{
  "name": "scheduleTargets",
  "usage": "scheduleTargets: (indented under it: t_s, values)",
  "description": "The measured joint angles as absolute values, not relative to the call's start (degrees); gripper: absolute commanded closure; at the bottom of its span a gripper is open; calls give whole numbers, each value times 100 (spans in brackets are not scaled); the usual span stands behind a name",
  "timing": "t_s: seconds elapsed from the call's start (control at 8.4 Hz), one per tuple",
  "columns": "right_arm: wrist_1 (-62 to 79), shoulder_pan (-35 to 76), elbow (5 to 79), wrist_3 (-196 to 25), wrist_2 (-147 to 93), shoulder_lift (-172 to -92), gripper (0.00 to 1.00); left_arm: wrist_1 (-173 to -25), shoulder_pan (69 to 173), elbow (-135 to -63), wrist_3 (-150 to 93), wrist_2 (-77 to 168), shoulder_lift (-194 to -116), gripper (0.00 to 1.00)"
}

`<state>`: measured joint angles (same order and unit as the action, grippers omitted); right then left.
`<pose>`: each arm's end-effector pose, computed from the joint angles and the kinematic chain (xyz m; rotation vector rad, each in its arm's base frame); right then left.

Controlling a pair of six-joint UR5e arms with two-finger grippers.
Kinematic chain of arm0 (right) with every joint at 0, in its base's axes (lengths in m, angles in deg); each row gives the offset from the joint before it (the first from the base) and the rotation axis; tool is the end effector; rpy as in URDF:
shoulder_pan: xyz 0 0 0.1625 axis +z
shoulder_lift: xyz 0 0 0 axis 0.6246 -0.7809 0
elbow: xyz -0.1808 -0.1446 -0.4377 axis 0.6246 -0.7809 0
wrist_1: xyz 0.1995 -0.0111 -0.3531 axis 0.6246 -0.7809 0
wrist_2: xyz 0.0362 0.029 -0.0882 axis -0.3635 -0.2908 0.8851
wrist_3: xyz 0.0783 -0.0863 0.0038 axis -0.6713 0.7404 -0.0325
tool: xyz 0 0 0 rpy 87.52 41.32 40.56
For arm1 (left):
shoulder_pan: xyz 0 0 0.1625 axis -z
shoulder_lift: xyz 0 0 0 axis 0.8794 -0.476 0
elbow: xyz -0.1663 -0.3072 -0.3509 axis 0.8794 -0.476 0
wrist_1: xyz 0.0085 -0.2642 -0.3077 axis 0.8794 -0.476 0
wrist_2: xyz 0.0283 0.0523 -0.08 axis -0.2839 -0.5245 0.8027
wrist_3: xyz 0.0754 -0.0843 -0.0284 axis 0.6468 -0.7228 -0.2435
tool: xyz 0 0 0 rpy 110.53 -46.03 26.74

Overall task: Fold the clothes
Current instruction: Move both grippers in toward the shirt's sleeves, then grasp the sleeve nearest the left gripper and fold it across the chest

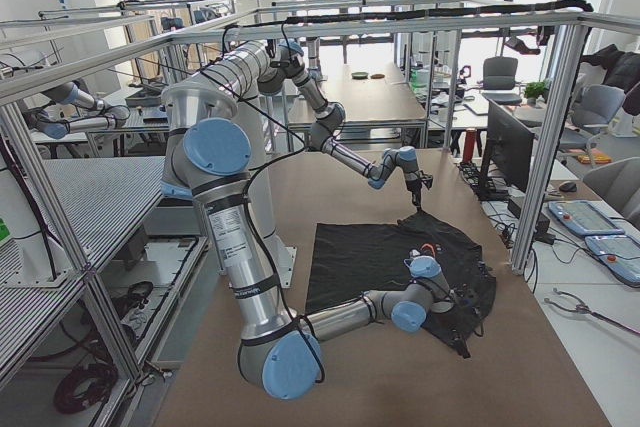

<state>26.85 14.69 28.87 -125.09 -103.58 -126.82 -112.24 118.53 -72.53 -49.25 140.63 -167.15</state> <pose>-0.3468 -0.6568 0.5180 0.4474 -0.6984 0.2510 0.3615 -0.7045 0.5431 0.3944 0.7990 0.1432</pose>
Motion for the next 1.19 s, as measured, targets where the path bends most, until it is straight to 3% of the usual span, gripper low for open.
scheduleTargets:
  t_s: [0.71,1.19]
  values:
    - [2685,1469,2889,-12504,-10358,-12689,6,-11317,11866,-7475,-5247,14321,-16821,100]
    - [2685,1470,2889,-12501,-10358,-12682,6,-10838,11843,-7558,-6228,14472,-17621,100]
